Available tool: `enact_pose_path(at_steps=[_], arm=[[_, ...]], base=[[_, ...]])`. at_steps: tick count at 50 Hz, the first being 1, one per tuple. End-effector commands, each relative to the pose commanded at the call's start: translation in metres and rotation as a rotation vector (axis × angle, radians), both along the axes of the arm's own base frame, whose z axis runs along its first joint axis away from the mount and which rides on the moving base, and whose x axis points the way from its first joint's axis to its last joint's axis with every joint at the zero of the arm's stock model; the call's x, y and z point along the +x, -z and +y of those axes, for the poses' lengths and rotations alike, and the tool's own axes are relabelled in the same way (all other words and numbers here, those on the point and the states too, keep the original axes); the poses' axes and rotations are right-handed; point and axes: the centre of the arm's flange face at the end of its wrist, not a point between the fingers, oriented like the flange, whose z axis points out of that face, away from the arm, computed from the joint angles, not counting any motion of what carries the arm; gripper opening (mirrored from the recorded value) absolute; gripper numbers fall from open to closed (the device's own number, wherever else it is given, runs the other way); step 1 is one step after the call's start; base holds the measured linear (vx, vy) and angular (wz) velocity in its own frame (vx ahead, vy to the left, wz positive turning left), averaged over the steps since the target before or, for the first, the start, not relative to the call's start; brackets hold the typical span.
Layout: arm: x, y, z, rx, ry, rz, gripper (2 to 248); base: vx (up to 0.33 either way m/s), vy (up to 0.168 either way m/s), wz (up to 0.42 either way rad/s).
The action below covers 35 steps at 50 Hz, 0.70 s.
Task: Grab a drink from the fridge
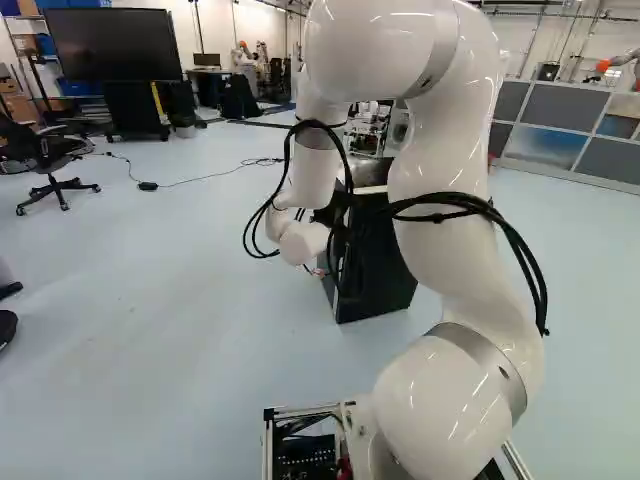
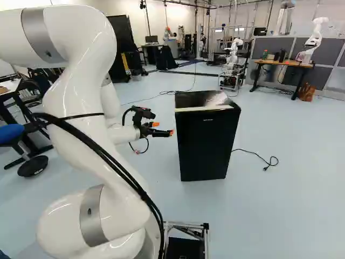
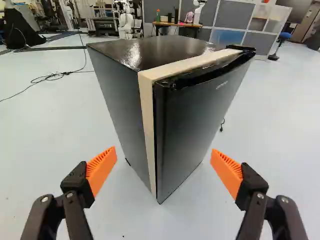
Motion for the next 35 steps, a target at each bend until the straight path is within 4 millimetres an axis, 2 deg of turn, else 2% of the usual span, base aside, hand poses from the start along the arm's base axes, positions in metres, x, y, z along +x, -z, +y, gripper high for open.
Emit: enact_pose_path(at_steps=[35], arm=[[0.038, 0.003, -0.026, 0.011, 0.086, -0.029, 247]], base=[[0.0, 0.0, 0.0]])
